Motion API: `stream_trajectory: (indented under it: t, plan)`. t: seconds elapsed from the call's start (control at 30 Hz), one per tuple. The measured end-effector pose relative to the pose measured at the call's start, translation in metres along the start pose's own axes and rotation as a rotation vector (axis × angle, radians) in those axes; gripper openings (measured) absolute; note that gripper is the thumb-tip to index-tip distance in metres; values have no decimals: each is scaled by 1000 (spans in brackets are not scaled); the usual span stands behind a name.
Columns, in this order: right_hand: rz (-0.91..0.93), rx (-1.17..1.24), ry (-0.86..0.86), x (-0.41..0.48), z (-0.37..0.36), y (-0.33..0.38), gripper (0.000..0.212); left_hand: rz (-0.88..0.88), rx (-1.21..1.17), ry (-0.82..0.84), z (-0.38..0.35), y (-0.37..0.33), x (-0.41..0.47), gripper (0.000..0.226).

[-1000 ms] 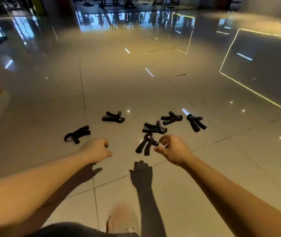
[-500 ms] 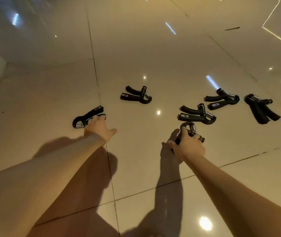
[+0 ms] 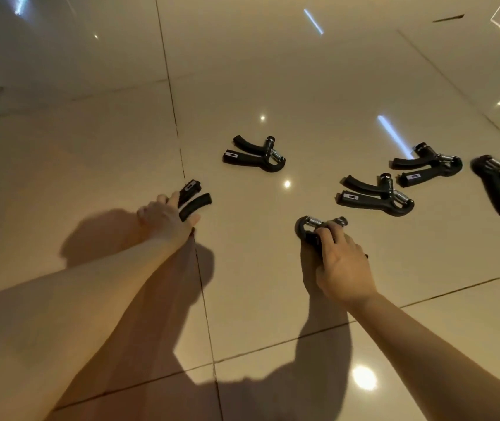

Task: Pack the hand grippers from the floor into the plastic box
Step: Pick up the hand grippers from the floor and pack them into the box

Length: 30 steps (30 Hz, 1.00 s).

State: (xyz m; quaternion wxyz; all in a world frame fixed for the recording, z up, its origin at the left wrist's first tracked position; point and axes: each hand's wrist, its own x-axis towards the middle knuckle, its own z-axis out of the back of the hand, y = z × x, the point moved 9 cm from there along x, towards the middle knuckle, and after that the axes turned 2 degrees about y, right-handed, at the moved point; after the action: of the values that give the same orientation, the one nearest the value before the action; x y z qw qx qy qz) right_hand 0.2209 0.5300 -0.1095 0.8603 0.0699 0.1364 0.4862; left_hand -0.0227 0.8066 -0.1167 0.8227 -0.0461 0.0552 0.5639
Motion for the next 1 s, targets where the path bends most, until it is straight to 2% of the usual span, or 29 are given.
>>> stream_trajectory:
  t: [0.1,0.23,0.4,0.63,0.77,0.83,1.0]
  plan:
    - [-141,51,-89,-9,6,-14,51,-38,-121,-62,-4,-22,-24,65]
    - [-306,11,14,-24,5,-29,44,-53,-236,75,-13,-59,-52,58]
    - [-376,101,131,-78,26,-66,43,-324,-296,102,1,-121,-111,55]
    - [-354,36,22,-211,137,-125,57,-657,-468,117,98,-239,-206,61]
    - [-373,51,-74,-308,202,-147,60,-807,-509,136,164,-310,-292,66]
    - [-374,63,-120,-360,228,-157,59,-892,-509,154,195,-341,-342,61]
    - [-436,94,-212,-493,278,-187,58,-1043,-459,320,241,-399,-465,51]
